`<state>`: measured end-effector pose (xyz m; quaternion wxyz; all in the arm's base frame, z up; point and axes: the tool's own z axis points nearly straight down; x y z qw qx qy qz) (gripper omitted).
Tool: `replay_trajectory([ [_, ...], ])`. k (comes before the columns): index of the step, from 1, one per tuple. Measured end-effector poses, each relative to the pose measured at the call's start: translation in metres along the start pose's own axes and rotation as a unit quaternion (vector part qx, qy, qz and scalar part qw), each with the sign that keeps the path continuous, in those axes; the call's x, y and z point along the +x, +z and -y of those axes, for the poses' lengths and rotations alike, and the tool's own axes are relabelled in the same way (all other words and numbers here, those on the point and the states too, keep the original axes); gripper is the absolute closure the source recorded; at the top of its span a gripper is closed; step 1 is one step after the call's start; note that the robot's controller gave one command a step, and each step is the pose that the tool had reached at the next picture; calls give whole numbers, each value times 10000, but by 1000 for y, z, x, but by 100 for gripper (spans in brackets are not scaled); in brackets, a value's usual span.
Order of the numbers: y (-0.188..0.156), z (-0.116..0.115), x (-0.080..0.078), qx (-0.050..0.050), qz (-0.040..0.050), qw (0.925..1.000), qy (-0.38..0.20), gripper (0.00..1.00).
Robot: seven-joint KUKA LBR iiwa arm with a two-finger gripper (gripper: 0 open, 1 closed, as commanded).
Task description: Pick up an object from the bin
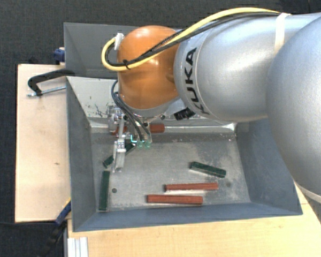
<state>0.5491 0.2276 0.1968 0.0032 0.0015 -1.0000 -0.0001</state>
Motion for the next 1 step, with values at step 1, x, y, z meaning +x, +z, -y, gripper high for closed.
replay_trajectory([
  [1,-4,1,-2,-9,40,10000,13,0],
])
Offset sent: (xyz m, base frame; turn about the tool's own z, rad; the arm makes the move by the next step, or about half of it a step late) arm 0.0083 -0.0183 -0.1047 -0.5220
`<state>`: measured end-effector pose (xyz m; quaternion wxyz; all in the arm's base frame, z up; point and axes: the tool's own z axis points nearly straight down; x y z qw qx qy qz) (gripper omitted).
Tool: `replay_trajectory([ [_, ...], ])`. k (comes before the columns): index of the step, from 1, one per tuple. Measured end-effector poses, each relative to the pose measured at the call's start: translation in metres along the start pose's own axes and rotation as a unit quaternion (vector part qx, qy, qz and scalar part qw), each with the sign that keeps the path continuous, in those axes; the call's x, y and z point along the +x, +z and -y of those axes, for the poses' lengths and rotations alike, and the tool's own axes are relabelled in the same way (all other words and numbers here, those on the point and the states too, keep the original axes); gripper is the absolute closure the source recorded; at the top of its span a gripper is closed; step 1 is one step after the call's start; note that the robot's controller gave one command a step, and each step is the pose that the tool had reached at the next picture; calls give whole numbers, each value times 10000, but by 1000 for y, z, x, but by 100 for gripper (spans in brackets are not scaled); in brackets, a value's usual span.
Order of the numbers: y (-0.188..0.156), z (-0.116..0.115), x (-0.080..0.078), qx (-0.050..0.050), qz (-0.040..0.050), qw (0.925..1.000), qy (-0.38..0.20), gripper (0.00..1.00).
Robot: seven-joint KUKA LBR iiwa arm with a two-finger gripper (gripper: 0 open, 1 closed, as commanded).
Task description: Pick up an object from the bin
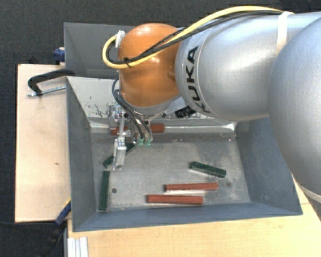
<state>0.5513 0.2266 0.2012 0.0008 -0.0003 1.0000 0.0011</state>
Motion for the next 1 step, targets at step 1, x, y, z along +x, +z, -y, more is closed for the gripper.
replay_trajectory([
  [1,34,4,-4,-11,43,9954,-955,0],
])
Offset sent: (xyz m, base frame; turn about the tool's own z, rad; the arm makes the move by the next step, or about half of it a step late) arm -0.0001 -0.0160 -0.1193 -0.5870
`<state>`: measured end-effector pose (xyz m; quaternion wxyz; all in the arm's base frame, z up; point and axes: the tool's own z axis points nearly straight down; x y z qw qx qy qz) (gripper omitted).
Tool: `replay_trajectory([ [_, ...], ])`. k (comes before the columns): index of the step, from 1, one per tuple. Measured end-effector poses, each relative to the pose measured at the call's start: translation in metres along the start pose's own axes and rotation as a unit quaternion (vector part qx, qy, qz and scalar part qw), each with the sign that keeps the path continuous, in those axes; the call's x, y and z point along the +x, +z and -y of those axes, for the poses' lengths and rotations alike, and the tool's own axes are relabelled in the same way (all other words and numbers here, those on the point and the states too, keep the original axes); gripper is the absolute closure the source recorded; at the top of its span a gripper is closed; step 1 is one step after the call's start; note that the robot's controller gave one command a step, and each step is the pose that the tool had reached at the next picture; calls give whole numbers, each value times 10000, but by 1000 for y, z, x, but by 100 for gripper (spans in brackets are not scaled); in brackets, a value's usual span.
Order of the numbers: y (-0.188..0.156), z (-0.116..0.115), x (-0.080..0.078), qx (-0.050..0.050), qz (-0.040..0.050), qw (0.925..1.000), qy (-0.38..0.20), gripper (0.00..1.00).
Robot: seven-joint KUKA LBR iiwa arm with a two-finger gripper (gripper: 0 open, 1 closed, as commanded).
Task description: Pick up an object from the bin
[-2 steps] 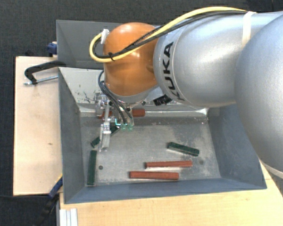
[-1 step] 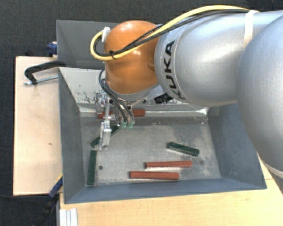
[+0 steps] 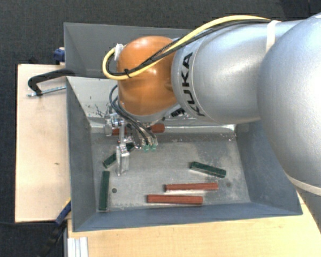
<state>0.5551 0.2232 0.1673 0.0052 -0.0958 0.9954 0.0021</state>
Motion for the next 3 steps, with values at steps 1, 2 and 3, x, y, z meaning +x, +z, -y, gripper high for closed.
replay_trajectory([
  [1,84,11,6,-4,-46,9806,-1958,100],
  [2,84,11,6,-3,-47,9806,-1959,100],
  [3,96,3,-26,-9,-21,9448,-3278,0],
])
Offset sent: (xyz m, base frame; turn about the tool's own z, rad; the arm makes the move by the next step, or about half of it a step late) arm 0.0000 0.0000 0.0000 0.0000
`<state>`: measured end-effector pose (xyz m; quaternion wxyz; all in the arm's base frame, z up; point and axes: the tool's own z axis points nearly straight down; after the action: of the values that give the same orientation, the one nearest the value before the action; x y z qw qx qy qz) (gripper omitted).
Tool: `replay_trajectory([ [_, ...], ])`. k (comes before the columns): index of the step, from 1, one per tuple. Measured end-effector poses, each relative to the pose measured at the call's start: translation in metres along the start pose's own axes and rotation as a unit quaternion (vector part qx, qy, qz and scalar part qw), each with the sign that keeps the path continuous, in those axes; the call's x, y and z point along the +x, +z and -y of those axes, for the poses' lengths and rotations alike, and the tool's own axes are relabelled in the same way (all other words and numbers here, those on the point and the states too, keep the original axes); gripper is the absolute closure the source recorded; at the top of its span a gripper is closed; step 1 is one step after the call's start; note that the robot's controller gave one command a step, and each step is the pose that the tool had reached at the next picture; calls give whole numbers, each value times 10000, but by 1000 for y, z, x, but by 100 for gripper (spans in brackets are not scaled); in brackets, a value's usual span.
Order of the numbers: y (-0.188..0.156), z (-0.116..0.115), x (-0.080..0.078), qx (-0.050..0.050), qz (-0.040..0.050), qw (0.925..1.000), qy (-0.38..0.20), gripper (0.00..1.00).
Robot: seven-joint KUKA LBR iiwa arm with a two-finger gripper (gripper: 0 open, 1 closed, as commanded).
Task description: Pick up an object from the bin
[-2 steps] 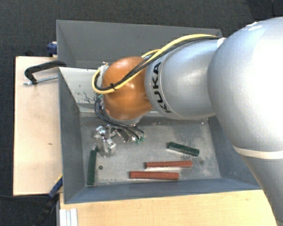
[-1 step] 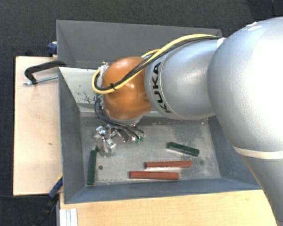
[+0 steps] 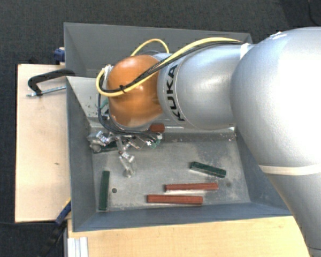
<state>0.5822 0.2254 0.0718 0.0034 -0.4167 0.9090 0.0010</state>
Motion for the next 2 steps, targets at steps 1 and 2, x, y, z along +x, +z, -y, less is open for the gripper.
replay_trajectory([
  [1,-2,0,-1,-2,16,10000,4,100],
  [2,-2,0,-1,-3,16,10000,5,100],
])
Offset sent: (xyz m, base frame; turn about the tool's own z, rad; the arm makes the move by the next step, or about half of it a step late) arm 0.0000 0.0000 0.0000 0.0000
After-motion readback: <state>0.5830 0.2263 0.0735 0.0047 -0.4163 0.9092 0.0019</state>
